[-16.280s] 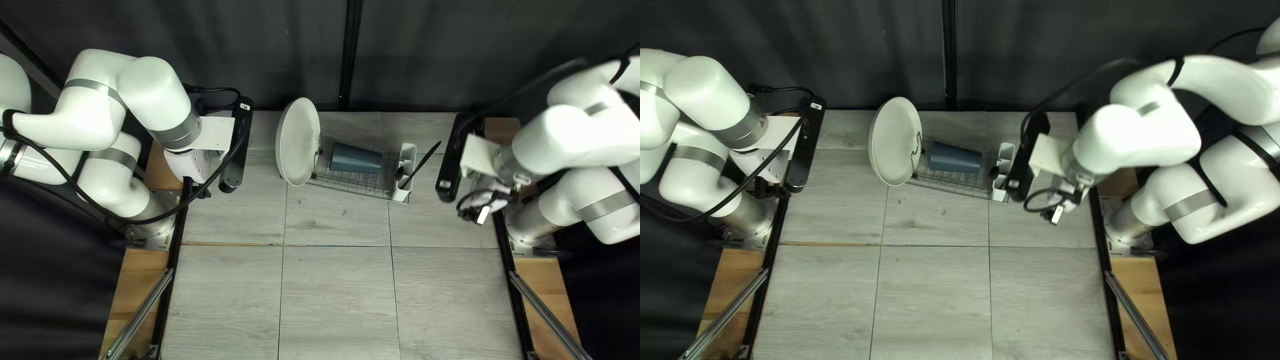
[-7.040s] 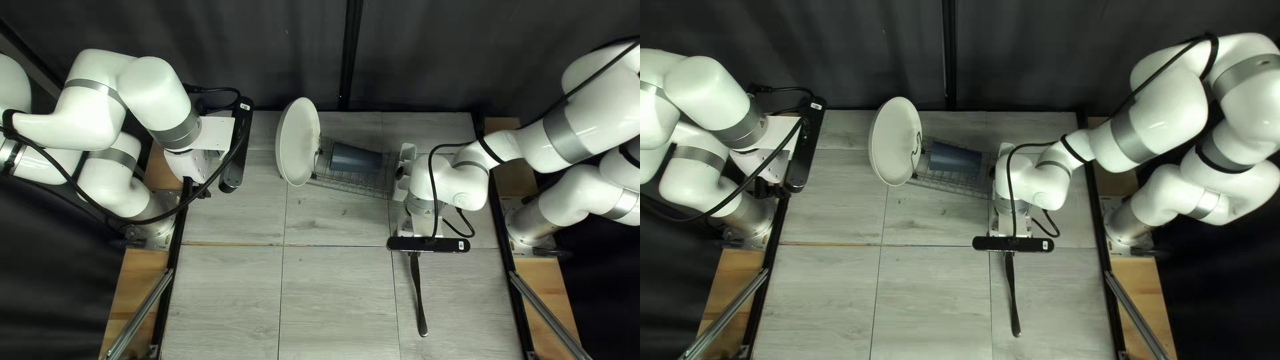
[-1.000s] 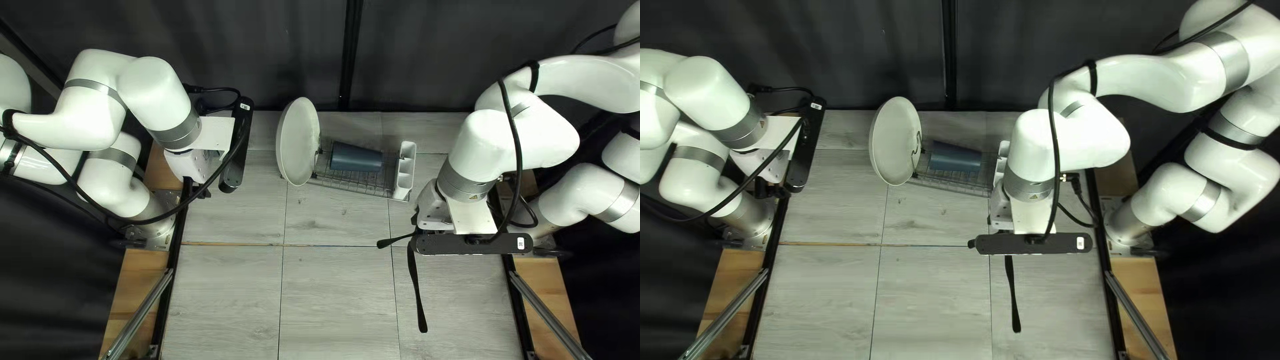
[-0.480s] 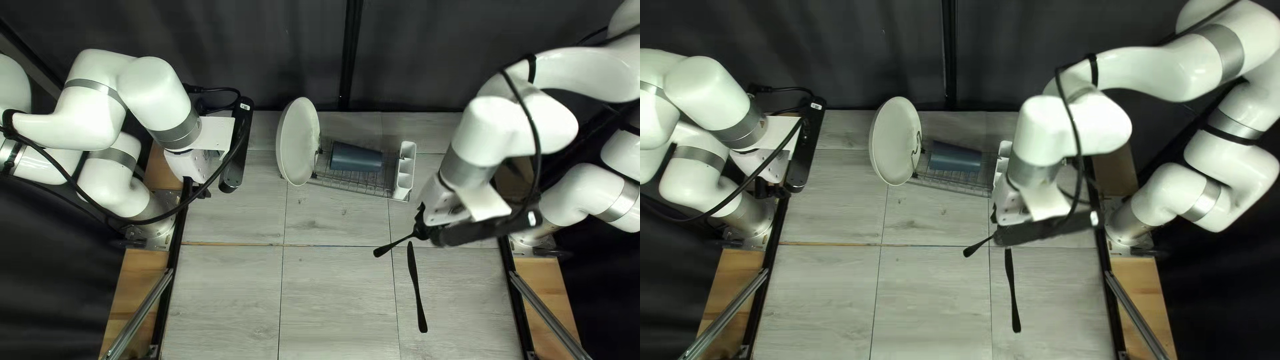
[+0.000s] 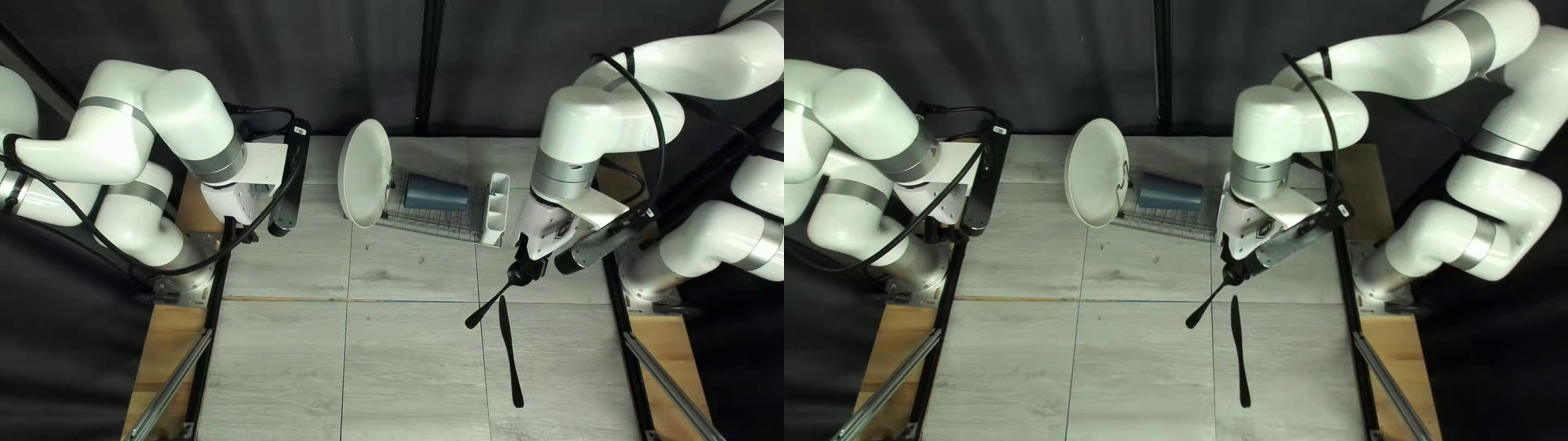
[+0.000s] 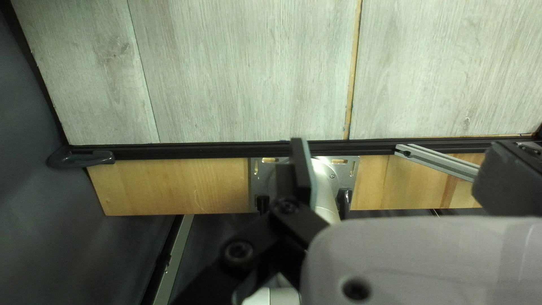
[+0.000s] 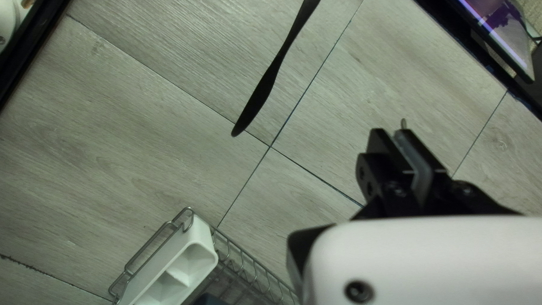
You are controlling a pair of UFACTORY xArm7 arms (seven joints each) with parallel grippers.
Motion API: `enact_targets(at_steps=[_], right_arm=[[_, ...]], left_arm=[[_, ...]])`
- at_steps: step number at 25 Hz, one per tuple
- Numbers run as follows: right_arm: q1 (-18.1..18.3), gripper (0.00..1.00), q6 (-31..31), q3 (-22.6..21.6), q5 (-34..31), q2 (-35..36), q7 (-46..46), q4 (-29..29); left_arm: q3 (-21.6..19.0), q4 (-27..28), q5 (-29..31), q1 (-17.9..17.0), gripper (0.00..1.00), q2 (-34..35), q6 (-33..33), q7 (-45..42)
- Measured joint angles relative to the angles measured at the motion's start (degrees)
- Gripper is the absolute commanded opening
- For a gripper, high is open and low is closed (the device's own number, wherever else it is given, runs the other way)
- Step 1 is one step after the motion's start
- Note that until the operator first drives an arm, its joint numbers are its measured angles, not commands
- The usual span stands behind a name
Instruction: Pick up and place plate onto table. Place down one fork to the left of the plate. Place spoon and knife to the right of the plate. Place cup above the knife and spoon
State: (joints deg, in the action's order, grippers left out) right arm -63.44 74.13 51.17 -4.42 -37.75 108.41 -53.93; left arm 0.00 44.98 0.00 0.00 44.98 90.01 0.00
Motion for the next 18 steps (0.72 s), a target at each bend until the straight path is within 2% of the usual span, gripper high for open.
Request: enact_targets(at_steps=[13,16,18], right_arm=[[0.02,0.00,-0.50,-0.62,-0.06,0.43,-0.90,0.13],[0.38,0.00,-1.95,-2.65,0.77,2.25,-6.76,0.17],[0.66,0.00,-2.72,-5.15,1.35,4.82,-13.97,-0.72]], left_arm=[[0.00,0.00,0.00,0.00,1.00,0.00,0.00,0.00],[0.00,0.00,0.00,0.00,1.00,0.00,0.00,0.00],[0.00,0.00,0.00,0.00,1.00,0.00,0.00,0.00]])
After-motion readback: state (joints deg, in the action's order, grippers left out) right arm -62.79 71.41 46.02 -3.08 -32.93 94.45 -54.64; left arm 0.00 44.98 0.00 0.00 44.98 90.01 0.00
